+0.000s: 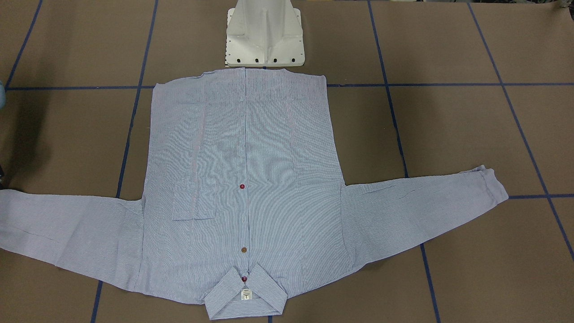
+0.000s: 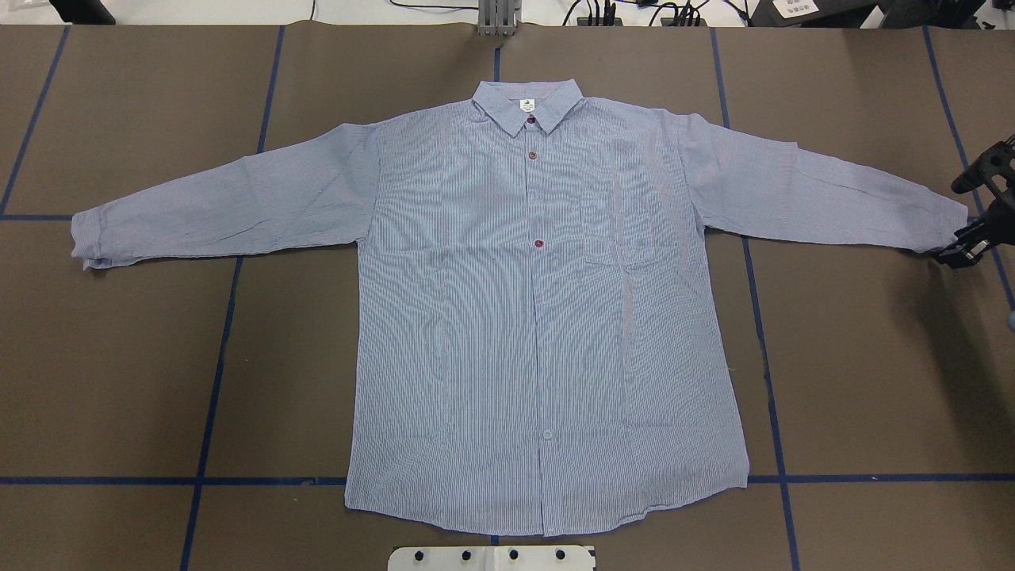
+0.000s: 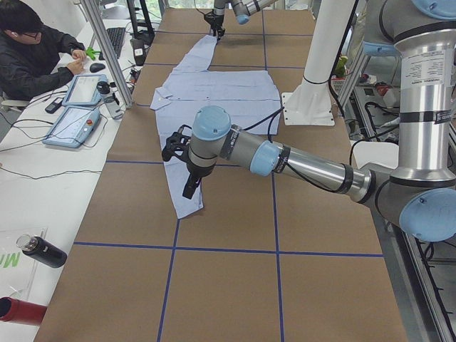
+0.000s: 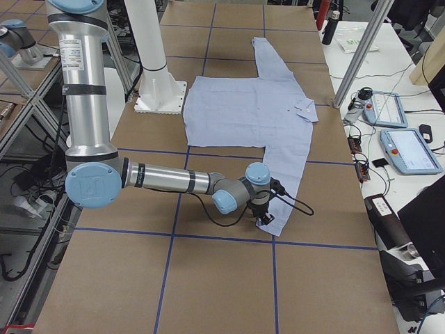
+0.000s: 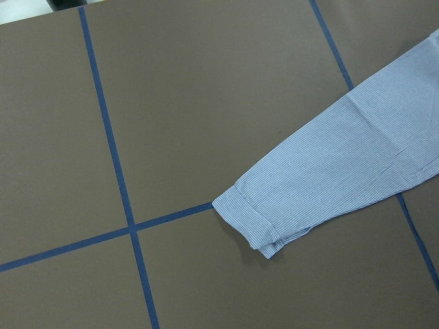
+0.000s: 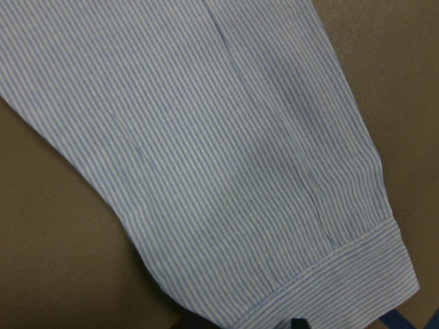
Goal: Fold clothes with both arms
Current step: 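Close the right gripper on the sleeve cuff and lift it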
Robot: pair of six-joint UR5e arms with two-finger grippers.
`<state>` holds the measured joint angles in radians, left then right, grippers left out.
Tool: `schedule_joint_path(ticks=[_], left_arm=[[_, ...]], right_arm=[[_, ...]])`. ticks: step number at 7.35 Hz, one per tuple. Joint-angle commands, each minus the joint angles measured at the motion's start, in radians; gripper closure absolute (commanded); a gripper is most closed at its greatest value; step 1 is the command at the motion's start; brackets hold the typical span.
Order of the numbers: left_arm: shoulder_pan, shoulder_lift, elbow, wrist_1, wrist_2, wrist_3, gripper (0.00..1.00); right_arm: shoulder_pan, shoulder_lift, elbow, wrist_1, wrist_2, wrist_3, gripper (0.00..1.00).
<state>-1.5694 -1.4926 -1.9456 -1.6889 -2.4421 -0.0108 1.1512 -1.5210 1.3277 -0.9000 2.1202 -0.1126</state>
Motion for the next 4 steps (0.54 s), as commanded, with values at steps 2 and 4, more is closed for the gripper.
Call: schedule_joint_path(ticks=[2,4], left_arm=[[0.0,0.0,0.001,0.0,0.0,0.0,0.0],[0.0,0.0,0.001,0.0,0.0,0.0,0.0]], right_arm=[[0.001,0.004,-0.002,0.001,-0.009,-0.005,0.67],[0.01,0.004,-0.001,0.004,-0.014,-0.004,1.0]])
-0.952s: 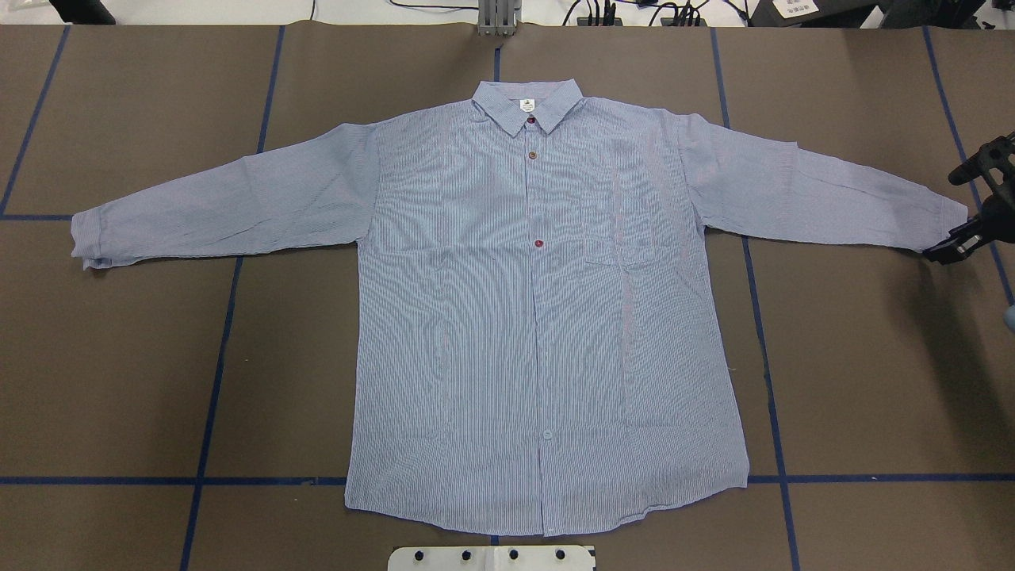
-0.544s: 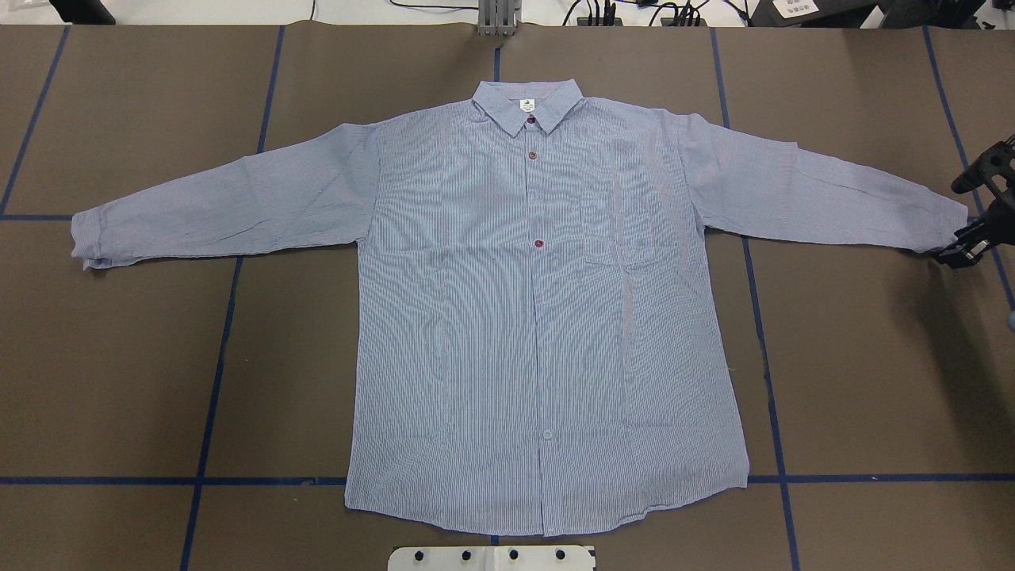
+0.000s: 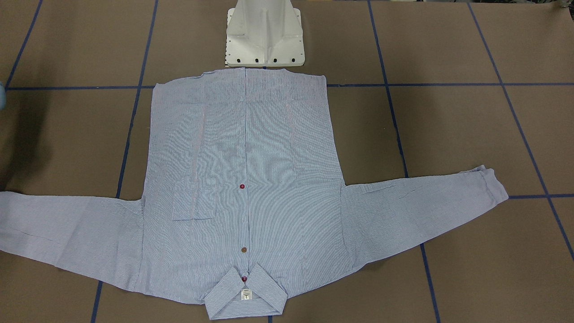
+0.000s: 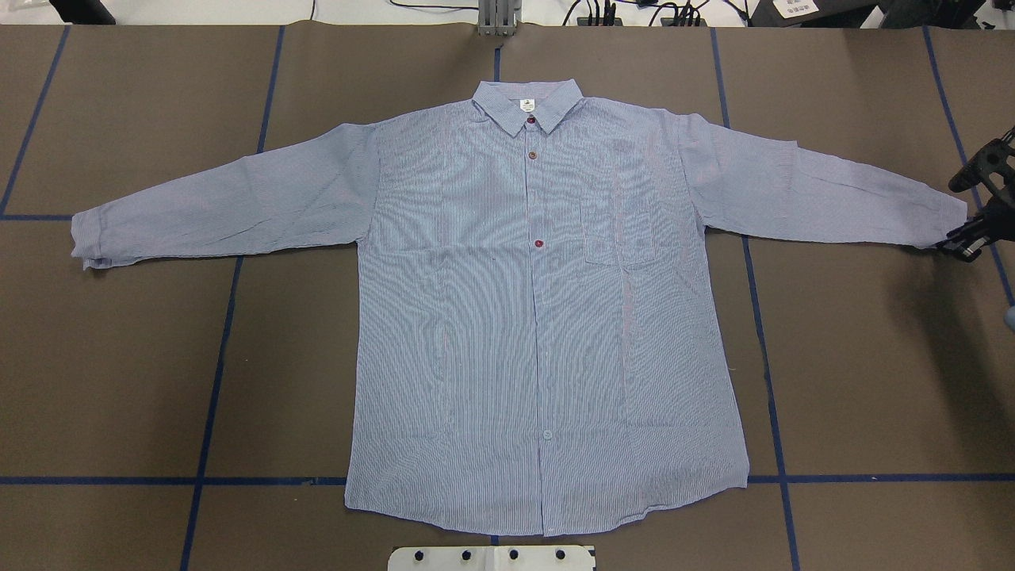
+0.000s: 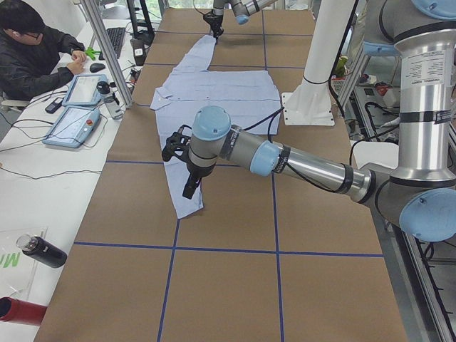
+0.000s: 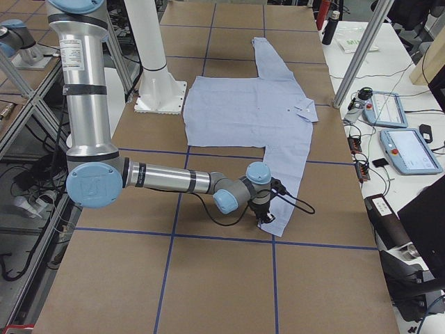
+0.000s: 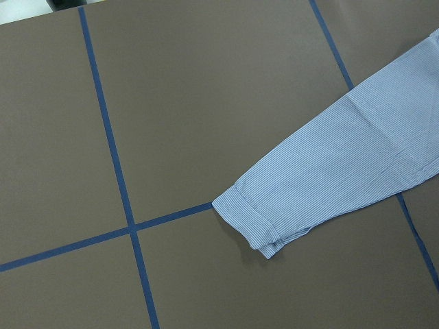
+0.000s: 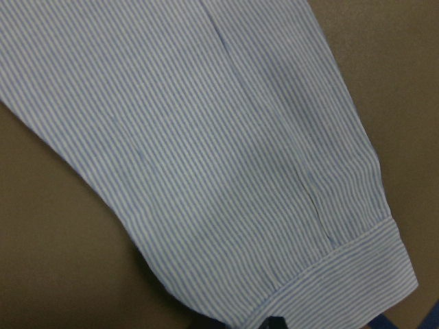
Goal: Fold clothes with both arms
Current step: 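Close the right gripper on the sleeve cuff and lift it, then carry the sleeve cuff with the right gripper across toward the collar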
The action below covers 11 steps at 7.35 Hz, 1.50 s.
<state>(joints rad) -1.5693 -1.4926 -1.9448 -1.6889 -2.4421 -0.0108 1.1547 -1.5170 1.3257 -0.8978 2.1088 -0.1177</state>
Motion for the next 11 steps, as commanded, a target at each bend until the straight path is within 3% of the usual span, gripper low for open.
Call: schedule_joint_path(ticks=[1,4,5,7,8,9,10,11], left_arm=[[0.0,0.0,0.0,0.0,0.0,0.002,0.0],[-0.002,0.0,-0.002,0.0,0.0,0.002,0.0],[0.0,0.0,-0.002,0.0,0.0,0.002,0.0],[0.0,0.0,0.0,0.0,0.0,0.0,0.0],[0.0,0.0,-0.002,0.0,0.0,0.0,0.0],[0.0,0.0,0.001,0.0,0.0,-0.002,0.0],[0.0,0.0,0.001,0.002,0.0,-0.003,0.0],[0.0,0.0,0.004,0.002,0.0,-0.003,0.0]], right_arm=[[0.02,0.001,0.006,0.0,-0.001,0.006,1.0],[0.075,0.012,0.07,-0.016,0.01,0.047,1.0],[0.076,0.014,0.169,-0.092,0.01,0.122,1.0],[0.069,0.091,0.397,-0.397,0.008,0.251,1.0],[0.019,0.166,0.461,-0.493,0.005,0.351,1.0],[-0.046,0.255,0.471,-0.51,0.002,0.491,1.0],[-0.161,0.347,0.462,-0.512,-0.042,0.662,1.0],[-0.272,0.421,0.451,-0.513,-0.159,0.8,1.0]])
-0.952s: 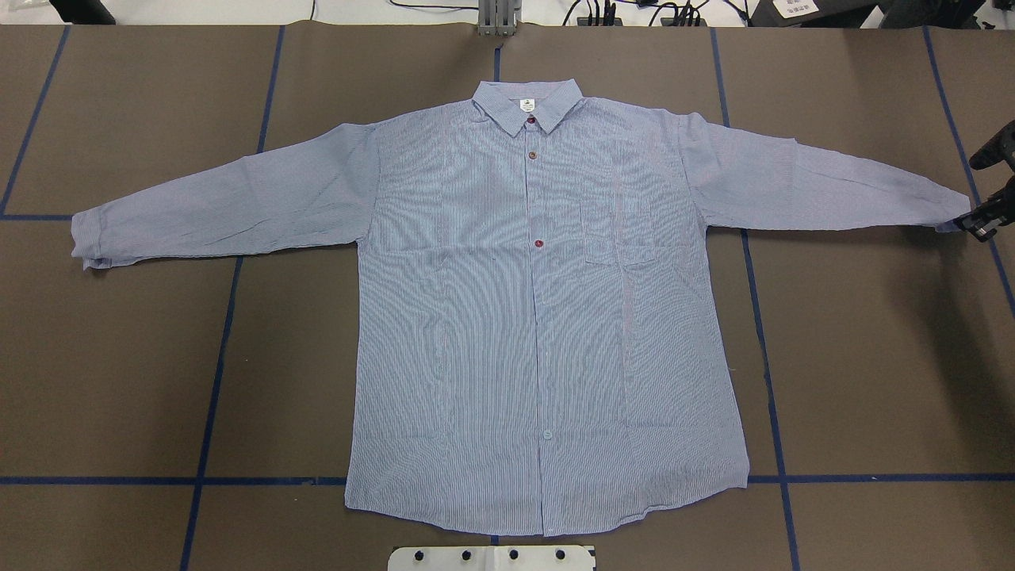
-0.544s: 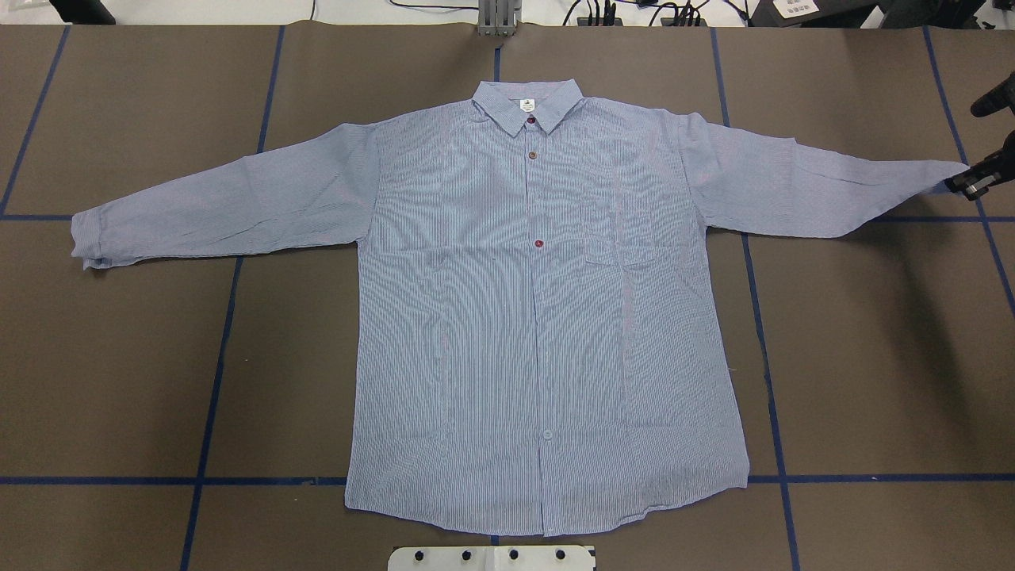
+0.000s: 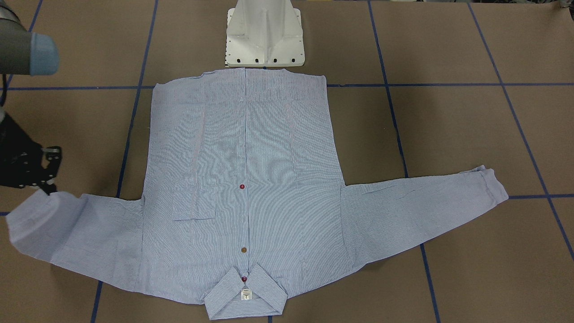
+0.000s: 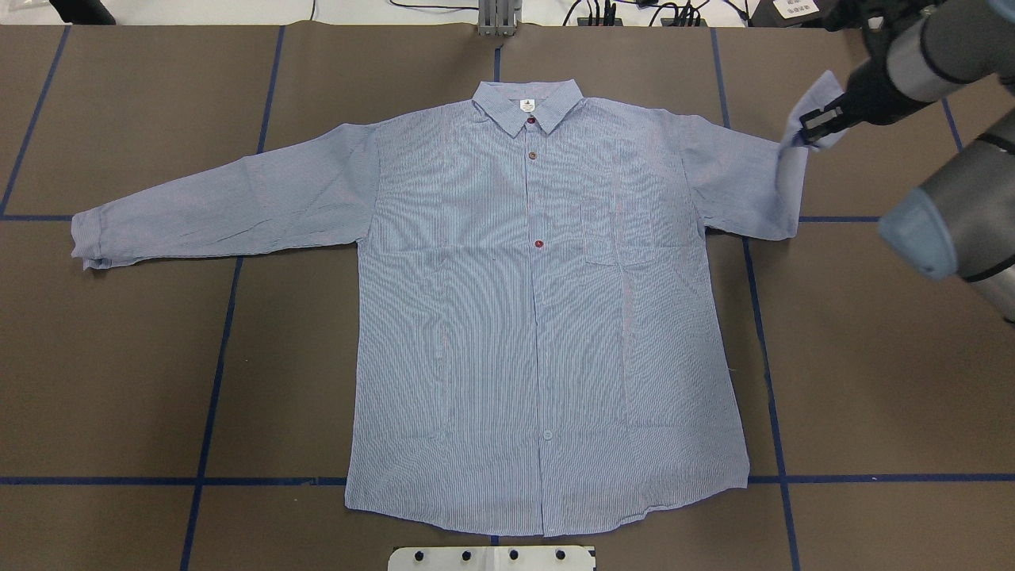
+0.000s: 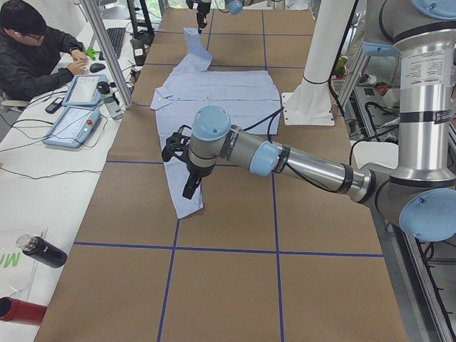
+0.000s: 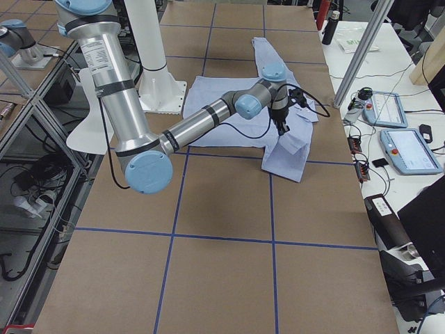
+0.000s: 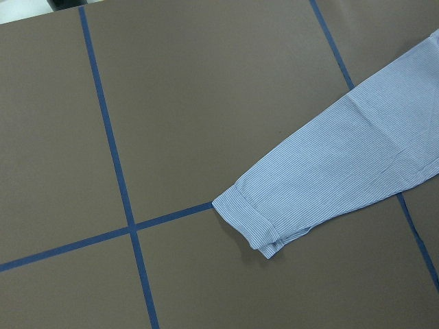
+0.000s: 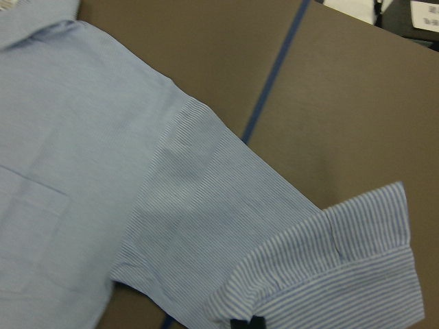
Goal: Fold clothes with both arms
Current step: 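Carry the sleeve cuff with the right gripper across toward the collar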
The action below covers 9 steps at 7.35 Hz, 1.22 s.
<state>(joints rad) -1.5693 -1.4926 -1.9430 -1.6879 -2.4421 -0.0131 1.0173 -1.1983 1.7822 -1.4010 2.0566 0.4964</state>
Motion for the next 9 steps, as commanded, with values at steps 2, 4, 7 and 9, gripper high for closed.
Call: schedule_joint_path(ticks=[2,4,7,9], left_arm=[[0.0,0.0,0.009,0.001,-0.002,-0.001,0.0],[0.0,0.0,0.009,0.001,-0.002,-0.001,0.0],[0.0,0.0,0.01,0.002,-0.002,-0.001,0.0],[0.002,0.0,0.025,0.001,-0.002,0.004,0.0]], right_arm=[[-0.207,0.253,-0.064,-0.012,-0.2,0.292,1.0],[-0.239,0.392,-0.139,-0.012,-0.298,0.378,1.0],[-0.343,0.509,-0.222,-0.07,-0.462,0.475,1.0],[-0.445,0.516,-0.231,-0.069,-0.568,0.52,1.0]])
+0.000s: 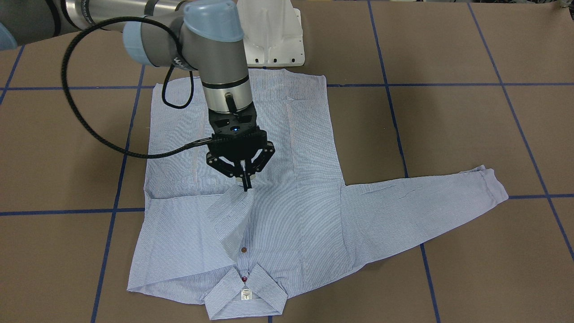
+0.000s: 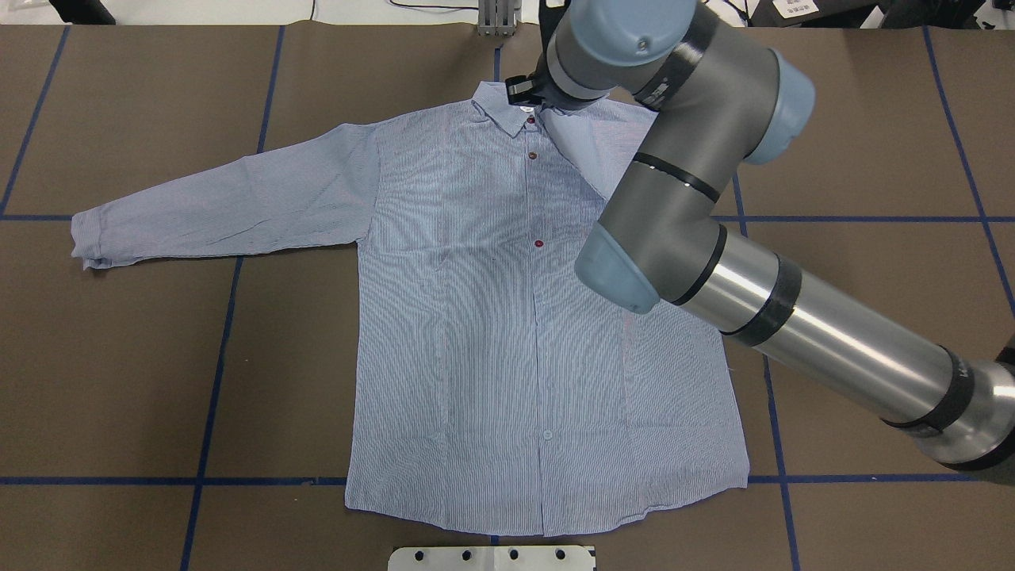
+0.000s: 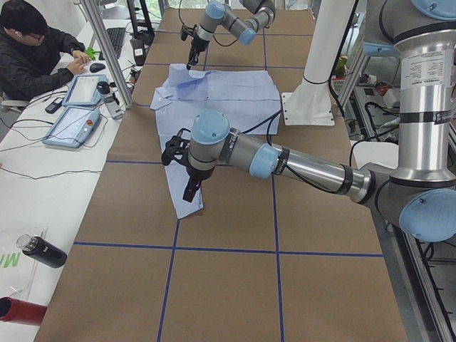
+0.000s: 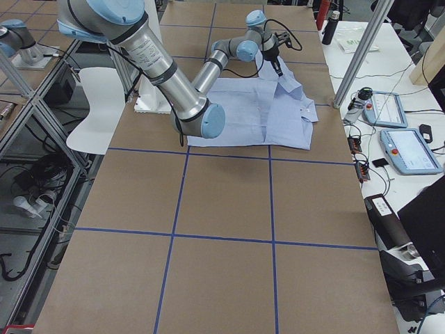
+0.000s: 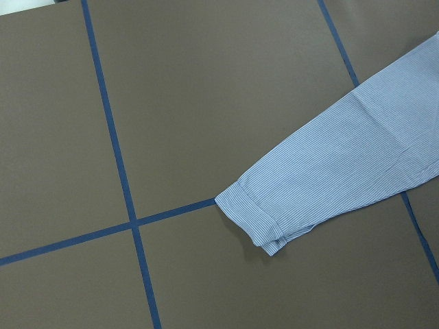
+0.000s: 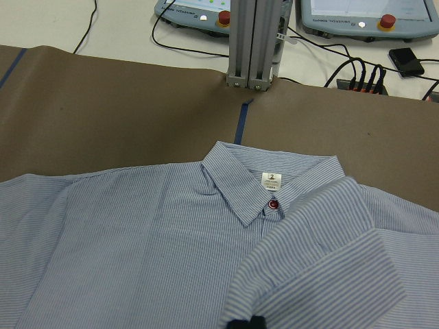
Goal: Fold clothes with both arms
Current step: 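Carry the sleeve cuff with the right gripper across toward the collar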
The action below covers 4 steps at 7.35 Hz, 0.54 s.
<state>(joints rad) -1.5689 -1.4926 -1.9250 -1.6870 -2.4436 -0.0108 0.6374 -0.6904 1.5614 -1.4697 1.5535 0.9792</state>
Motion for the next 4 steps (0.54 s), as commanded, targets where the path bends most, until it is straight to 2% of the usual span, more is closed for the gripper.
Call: schedule_joint_path(ticks=[1,2,3,4], left_arm=[[0.001,0.0,0.007,0.0,0.0,0.002,0.0],[0.001,0.0,0.006,0.0,0.0,0.002,0.0],[0.001,0.0,0.006,0.0,0.0,0.002,0.0],[0.001,0.0,0.007,0.0,0.0,0.002,0.0]], right_arm=[[-0.093,0.04,-0.056,0.003,-0.099,0.073,0.93],[-0.105,0.155,-0.208,0.003,-0.105,0.154,0.45],[-0.113,0.284,-0.383,0.009,-0.134,0.223,0.01],[-0.111,0.304,-0.405,0.023,-0.136,0.217,0.0]])
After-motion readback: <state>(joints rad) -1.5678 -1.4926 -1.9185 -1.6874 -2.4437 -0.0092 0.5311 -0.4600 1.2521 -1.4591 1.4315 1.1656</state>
